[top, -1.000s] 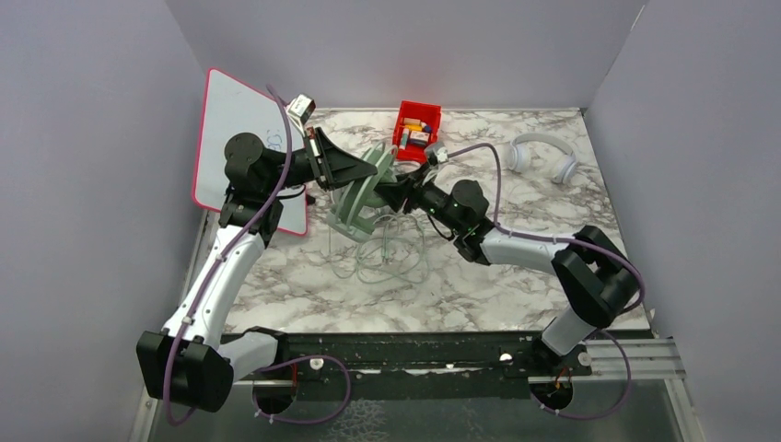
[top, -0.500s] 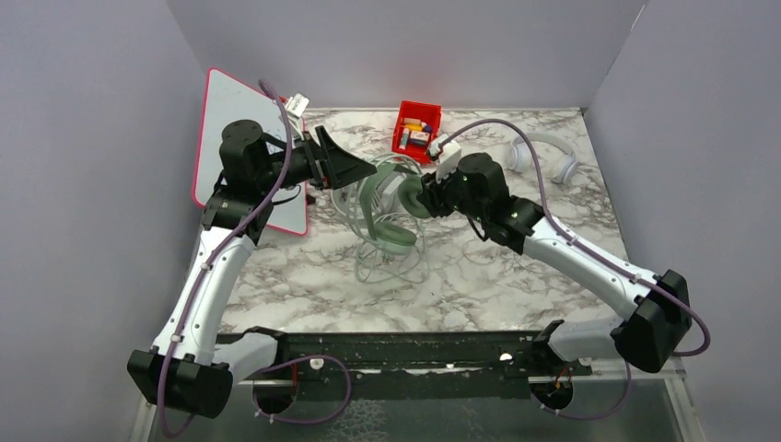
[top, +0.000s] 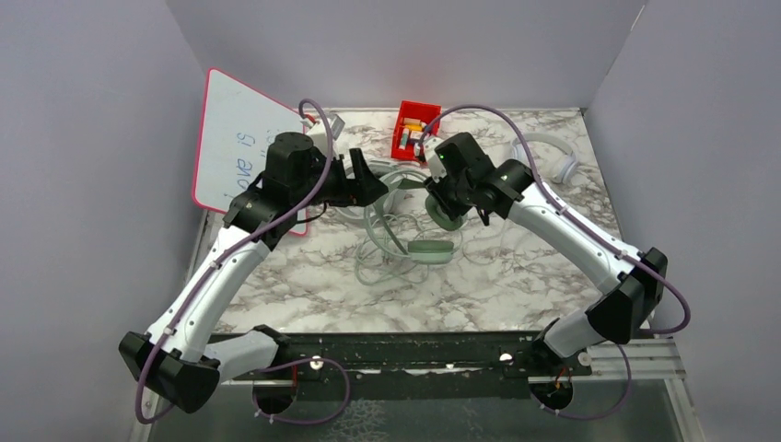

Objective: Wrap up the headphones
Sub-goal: Pick up the headphones from the center of the board.

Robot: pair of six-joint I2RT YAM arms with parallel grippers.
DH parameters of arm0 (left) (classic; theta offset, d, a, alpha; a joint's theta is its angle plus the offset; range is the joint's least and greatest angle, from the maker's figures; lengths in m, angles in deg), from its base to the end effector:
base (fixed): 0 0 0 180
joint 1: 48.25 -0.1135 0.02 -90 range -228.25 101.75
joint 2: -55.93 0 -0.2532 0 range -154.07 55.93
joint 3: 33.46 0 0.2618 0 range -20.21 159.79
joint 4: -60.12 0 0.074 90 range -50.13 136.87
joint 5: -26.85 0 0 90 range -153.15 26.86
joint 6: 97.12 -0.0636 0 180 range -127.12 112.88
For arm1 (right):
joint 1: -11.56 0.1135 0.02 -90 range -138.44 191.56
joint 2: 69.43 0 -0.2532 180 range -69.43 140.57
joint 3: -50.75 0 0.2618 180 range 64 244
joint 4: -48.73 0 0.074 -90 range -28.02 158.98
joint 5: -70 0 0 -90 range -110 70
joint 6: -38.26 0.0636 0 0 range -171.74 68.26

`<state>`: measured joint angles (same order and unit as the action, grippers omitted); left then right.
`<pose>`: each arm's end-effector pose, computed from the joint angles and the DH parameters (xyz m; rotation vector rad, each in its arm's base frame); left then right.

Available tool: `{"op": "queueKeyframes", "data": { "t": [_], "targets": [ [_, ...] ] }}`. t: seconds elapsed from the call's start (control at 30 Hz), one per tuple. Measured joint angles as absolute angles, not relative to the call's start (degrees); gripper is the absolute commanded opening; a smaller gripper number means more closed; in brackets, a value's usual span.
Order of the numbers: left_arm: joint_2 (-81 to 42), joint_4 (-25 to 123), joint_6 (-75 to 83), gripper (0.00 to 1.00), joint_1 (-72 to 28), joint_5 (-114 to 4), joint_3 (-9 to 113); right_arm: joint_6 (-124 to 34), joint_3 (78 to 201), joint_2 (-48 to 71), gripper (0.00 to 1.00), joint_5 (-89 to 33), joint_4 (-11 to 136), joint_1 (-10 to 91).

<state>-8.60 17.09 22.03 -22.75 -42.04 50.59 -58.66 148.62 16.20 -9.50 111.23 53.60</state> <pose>0.2430 -0.1413 0.3764 0.1869 2.0788 -0.9664 0.2631 0.2216 0.3165 -0.9325 2.2426 0.0520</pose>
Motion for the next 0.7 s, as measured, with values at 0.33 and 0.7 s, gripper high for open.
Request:
{"op": "queueKeyframes", "data": {
  "t": [0.33,0.7],
  "targets": [
    [-11.90,11.12,19.01,0.45,-11.17,-64.36,52.76,-58.00,156.62,20.96,0.01,-6.99,118.93,53.60],
    [-15.83,7.15,18.42,0.45,-3.63,-80.64,54.35,-57.78,159.40,22.45,0.01,-5.81,121.44,53.51]
  ]
}}
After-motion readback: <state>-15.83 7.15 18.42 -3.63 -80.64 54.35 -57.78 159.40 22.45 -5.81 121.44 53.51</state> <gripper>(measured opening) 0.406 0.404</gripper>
